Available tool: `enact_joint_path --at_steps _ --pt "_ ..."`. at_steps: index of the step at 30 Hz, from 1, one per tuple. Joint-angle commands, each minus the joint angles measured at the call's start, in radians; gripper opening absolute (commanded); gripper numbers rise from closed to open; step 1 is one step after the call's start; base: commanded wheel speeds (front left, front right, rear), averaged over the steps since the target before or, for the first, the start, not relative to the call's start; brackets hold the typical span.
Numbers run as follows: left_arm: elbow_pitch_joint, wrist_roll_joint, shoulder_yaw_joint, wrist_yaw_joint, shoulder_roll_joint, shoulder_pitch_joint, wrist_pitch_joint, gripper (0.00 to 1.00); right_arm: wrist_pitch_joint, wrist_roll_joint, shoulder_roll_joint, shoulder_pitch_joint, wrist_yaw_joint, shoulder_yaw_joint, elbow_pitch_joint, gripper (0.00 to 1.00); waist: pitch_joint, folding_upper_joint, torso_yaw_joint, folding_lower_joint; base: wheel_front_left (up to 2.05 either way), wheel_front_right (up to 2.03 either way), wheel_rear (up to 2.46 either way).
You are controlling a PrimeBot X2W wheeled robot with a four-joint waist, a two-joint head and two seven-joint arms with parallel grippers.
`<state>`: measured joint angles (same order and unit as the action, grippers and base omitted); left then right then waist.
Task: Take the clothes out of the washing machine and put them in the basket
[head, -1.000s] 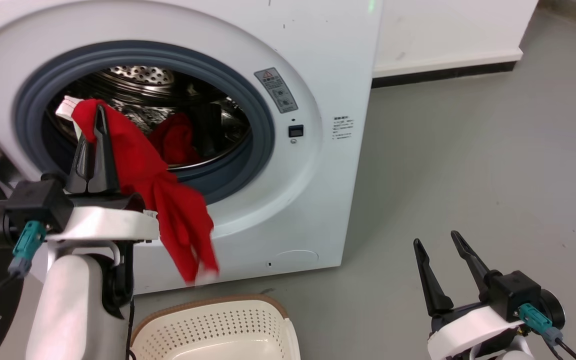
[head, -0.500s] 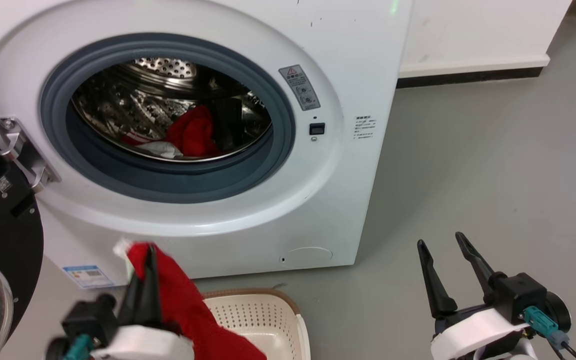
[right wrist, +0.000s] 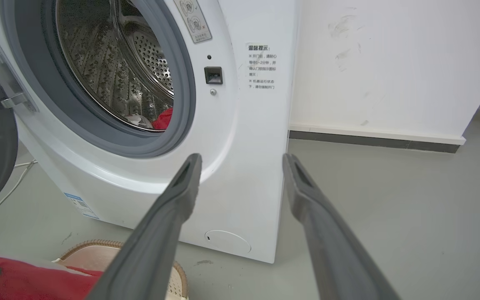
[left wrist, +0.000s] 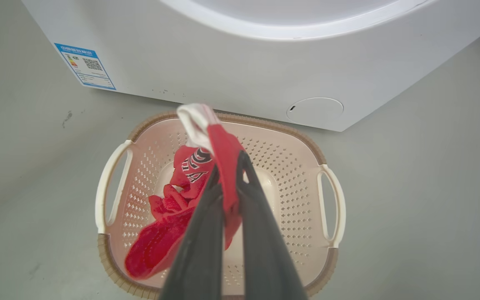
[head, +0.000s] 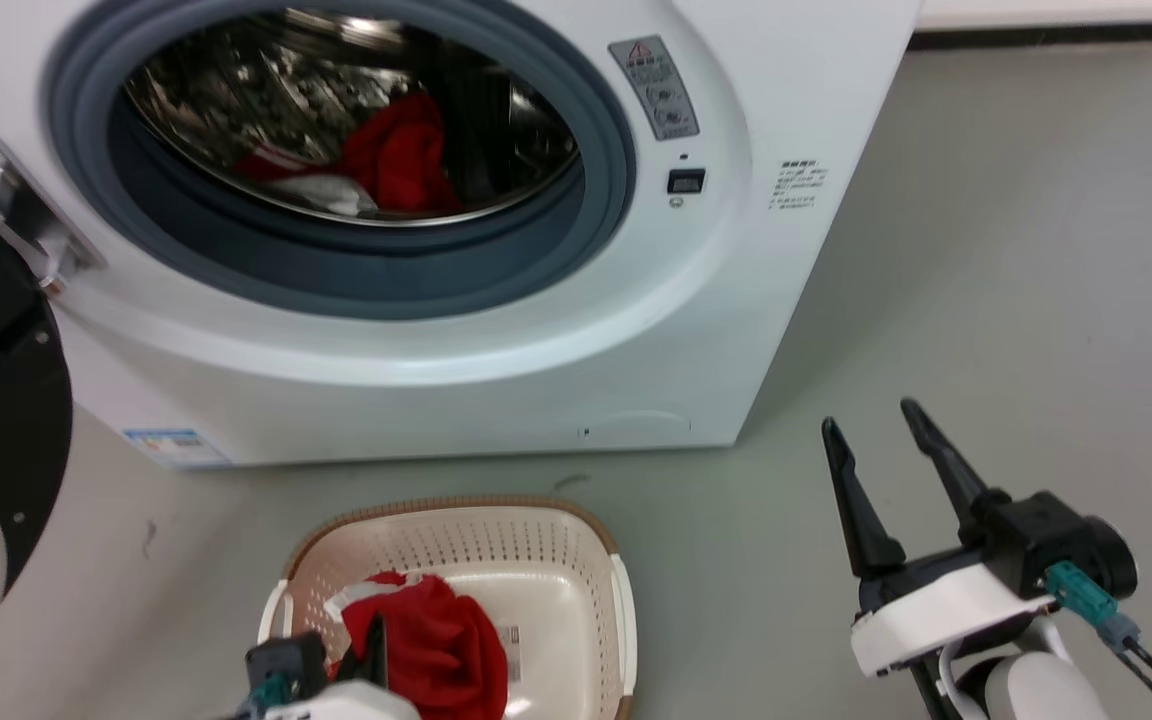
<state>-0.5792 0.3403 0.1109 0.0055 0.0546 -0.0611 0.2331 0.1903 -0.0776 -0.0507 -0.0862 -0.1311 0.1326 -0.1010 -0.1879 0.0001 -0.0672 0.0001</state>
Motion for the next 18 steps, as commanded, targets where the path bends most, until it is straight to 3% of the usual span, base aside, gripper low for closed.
enact_joint_path --at_steps 1,6,18 --pt "-0.08 0.003 0.003 -0.009 0.0 -0.081 0.013 0.0 0.005 0.009 0.001 -0.033 0.001 -0.001 0.005 1.0 -0.082 -0.0001 0.005 -0.0001 0.0 0.0 0.0" --pt "-0.291 0.002 0.024 -0.013 -0.003 -0.269 0.025 0.0 0.01 0.022 0.001 -0.086 0.001 -0.007 0.021 1.0 -0.215 -0.0001 0.01 -0.0001 0.0 0.0 0.0" --pt "-0.566 0.066 0.048 0.024 -0.004 -0.502 0.033 0.0 0.042 0.019 0.001 -0.187 0.001 0.017 0.008 1.0 -0.414 -0.0001 -0.029 -0.0001 0.0 0.0 0.0"
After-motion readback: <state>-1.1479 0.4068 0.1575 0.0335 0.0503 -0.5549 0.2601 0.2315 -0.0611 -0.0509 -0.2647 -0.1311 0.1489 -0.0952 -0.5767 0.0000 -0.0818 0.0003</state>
